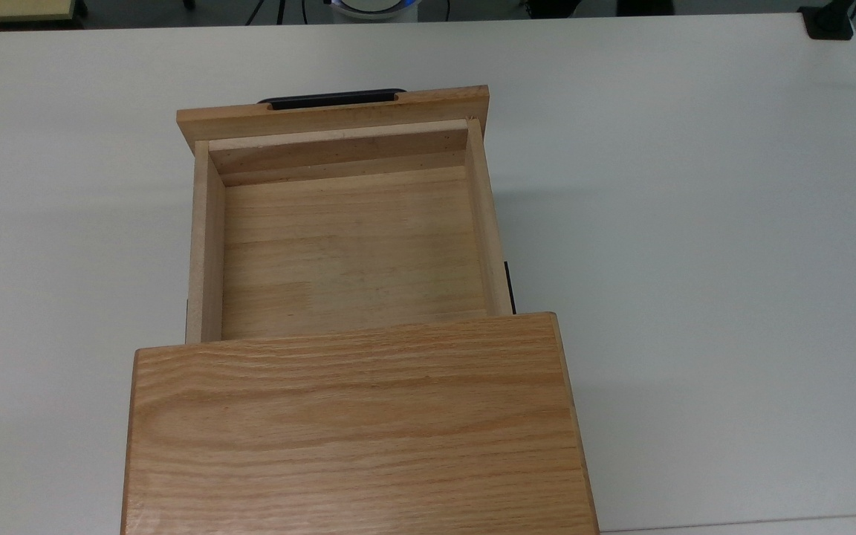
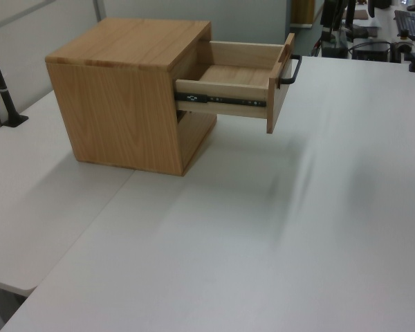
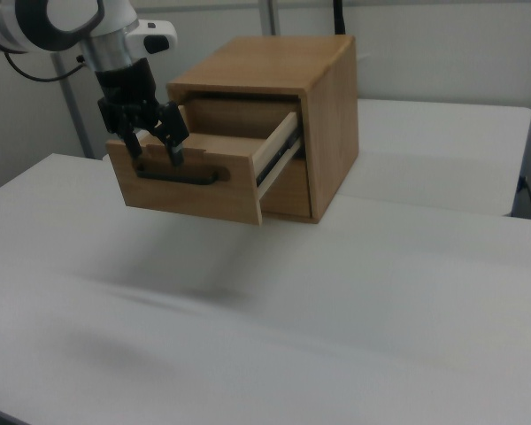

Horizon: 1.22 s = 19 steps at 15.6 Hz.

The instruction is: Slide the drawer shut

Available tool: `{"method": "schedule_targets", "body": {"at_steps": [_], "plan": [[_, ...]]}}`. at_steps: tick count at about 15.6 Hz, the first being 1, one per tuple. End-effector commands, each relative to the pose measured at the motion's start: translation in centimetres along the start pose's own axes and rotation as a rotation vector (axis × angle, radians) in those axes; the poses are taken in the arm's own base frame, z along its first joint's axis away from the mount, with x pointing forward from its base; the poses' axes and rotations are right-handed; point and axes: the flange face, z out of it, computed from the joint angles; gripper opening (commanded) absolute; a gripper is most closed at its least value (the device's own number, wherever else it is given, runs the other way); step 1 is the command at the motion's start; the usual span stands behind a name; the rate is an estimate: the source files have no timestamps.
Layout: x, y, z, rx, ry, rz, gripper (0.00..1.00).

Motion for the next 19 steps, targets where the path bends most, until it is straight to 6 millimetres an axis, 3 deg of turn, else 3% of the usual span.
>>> {"method": "schedule_targets", "body": {"at_steps": [1,10,16,19], "plan": [[-0.4,-0.4,-0.1,-0.006,-0.017,-0.016,1.00],[-1.0,-0.1,-0.1,-0.013,-0.054,-0.039,1.00],[-0.2,-0.2,3.1,-0.009,-0.111,-0.233,0.99],[0.2,-0.8,5.7,-0.005,-0.158,-0.246,0.75]]}}
